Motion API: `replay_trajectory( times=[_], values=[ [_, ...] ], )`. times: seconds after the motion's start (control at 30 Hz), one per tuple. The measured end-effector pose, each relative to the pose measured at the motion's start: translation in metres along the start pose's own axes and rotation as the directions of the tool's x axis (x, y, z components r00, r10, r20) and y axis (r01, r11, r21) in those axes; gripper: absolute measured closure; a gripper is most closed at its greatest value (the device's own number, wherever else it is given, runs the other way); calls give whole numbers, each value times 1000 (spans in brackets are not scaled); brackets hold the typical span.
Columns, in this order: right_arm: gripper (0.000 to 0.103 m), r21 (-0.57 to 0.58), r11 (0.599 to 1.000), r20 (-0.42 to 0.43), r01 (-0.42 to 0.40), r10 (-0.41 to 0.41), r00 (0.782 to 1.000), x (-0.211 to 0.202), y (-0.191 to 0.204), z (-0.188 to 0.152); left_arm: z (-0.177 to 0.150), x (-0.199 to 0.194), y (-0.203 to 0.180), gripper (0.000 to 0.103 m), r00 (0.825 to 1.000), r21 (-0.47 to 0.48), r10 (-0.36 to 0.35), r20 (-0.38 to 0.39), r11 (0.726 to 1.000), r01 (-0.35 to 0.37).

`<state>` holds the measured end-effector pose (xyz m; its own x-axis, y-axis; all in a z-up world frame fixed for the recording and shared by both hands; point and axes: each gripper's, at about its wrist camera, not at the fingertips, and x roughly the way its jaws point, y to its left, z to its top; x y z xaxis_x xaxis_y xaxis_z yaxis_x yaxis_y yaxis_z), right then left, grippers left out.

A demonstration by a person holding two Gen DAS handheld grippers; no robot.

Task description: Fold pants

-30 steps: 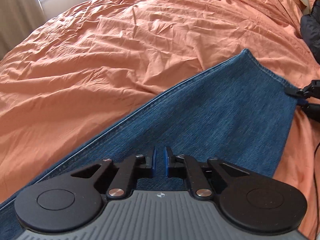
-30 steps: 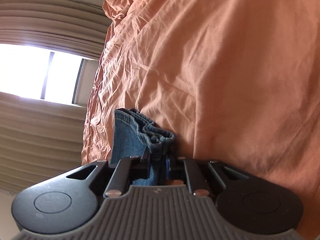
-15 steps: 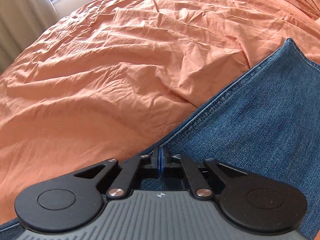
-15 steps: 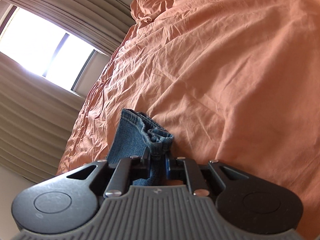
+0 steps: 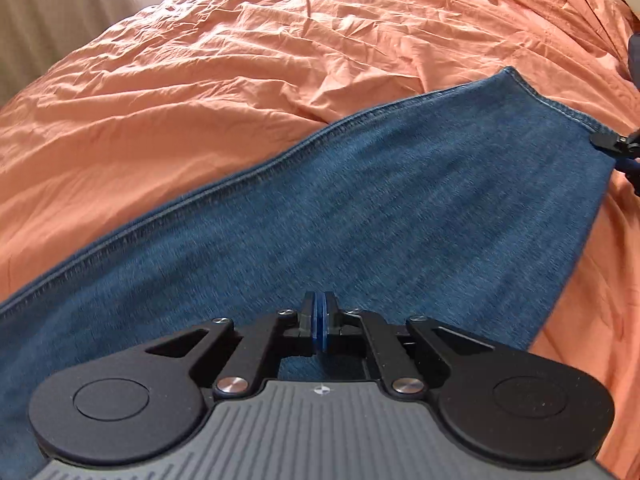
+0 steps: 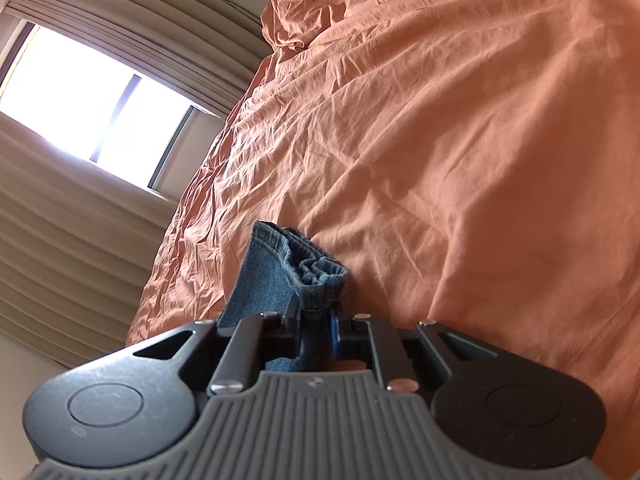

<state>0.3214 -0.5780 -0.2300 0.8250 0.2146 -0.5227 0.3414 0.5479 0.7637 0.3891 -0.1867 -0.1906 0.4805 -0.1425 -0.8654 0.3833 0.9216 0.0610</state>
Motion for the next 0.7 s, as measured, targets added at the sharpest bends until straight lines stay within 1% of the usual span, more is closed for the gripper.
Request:
replay_trajectory(
  times=[0.1,0.23,0.33,0.4,0.5,0.57,0.63,0.7],
  values=[
    [94,-23,1000,14,-9,10,1000,-5,4,-1,-15,-10,-14,102,999,-52,-33,5,998,33],
    [94,-45,999,29,-22,23,999,-11,10,-3,-30,-17,-27,103,1000,-115,2,9,993,-1],
    [95,-68,997,44,-32,35,998,-16,15,-6,-40,-19,-28,103,999,-164,-49,-8,985,48],
    [95,-87,996,55,-14,19,998,-17,21,-9,-45,-21,-27,103,998,-172,-61,-11,983,58],
    [96,-134,991,80,-26,37,996,-26,39,-10,-50,-32,-21,103,993,-207,-121,-17,972,115],
    [96,-192,981,100,-35,55,993,-37,61,-12,-55,-47,-14,101,989,-214,-146,11,966,145],
    [96,-245,968,111,-46,75,991,-47,88,-15,-60,-62,-4,100,990,-221,-138,42,965,144],
    [96,-275,959,107,-74,107,988,-56,113,-18,-67,-75,12,100,990,-247,-126,70,959,139]
  ],
)
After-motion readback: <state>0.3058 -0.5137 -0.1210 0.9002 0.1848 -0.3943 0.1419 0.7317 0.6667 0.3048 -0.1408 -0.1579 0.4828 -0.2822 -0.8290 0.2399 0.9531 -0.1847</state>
